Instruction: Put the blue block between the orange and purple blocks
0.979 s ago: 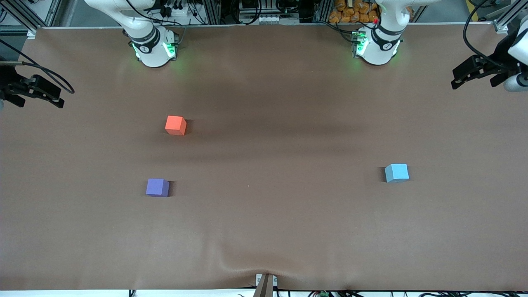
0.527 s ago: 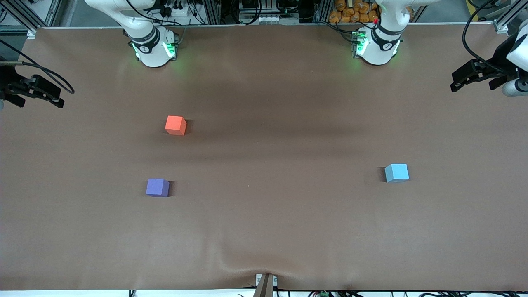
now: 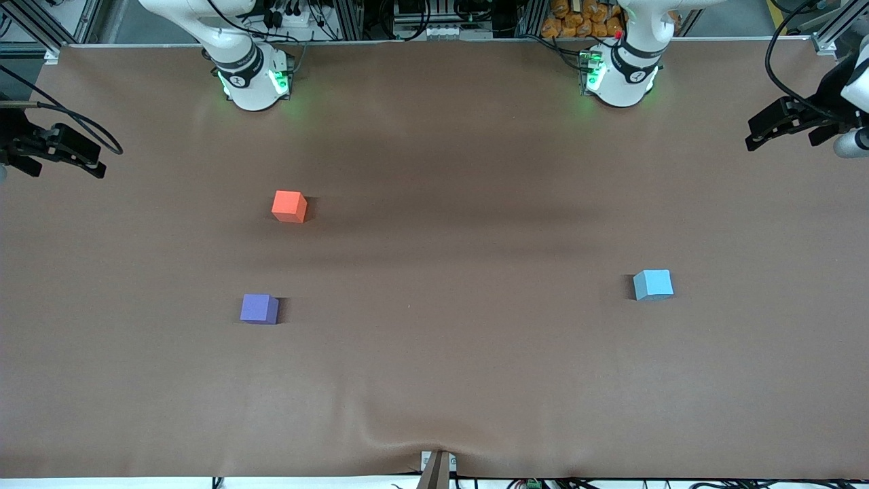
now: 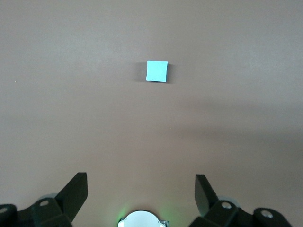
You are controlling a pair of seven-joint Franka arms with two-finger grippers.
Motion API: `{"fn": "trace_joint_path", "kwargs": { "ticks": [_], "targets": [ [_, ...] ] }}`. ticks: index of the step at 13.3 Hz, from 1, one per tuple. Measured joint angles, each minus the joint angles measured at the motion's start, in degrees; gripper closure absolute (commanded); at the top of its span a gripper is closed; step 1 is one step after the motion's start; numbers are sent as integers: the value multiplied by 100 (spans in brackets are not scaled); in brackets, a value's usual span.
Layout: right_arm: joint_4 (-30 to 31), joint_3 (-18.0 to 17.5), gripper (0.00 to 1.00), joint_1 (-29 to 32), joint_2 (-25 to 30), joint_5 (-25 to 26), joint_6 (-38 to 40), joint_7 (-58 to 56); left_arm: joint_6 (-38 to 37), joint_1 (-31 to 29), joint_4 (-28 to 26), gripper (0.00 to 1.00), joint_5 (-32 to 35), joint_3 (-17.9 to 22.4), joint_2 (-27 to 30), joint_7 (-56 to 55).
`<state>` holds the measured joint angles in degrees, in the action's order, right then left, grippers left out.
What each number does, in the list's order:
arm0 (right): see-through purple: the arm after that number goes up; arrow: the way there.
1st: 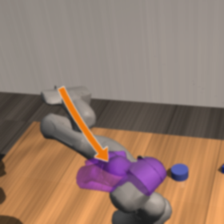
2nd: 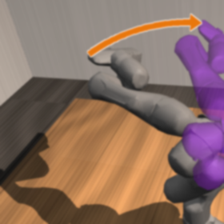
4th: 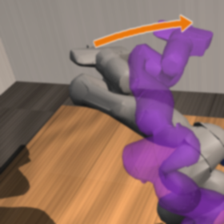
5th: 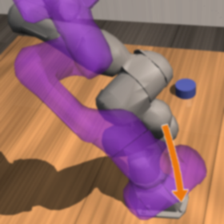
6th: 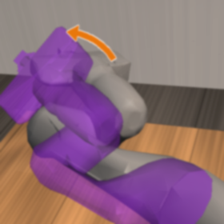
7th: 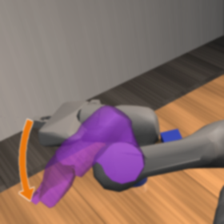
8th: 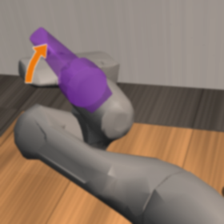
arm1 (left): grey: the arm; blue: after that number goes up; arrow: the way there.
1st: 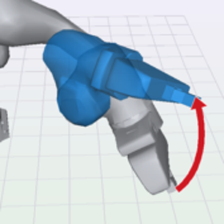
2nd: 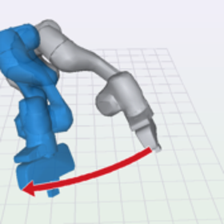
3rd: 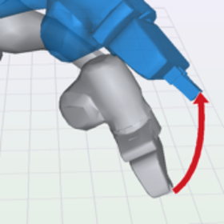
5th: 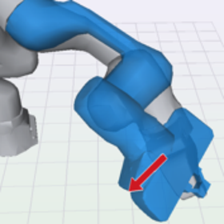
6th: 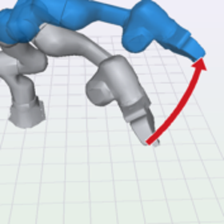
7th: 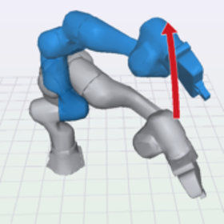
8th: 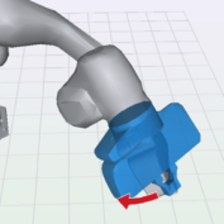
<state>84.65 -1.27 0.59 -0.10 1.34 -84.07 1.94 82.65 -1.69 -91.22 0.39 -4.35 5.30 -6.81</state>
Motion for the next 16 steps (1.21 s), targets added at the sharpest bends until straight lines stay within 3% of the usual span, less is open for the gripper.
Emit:
{"fn": "trace_joint_path", "kwargs": {
  "ticks": [16],
  "targets": [
    [0,21,0,129,-14,-102,1,-3,-163,-139,37,0,0,-8,70,0]
  ]
}}
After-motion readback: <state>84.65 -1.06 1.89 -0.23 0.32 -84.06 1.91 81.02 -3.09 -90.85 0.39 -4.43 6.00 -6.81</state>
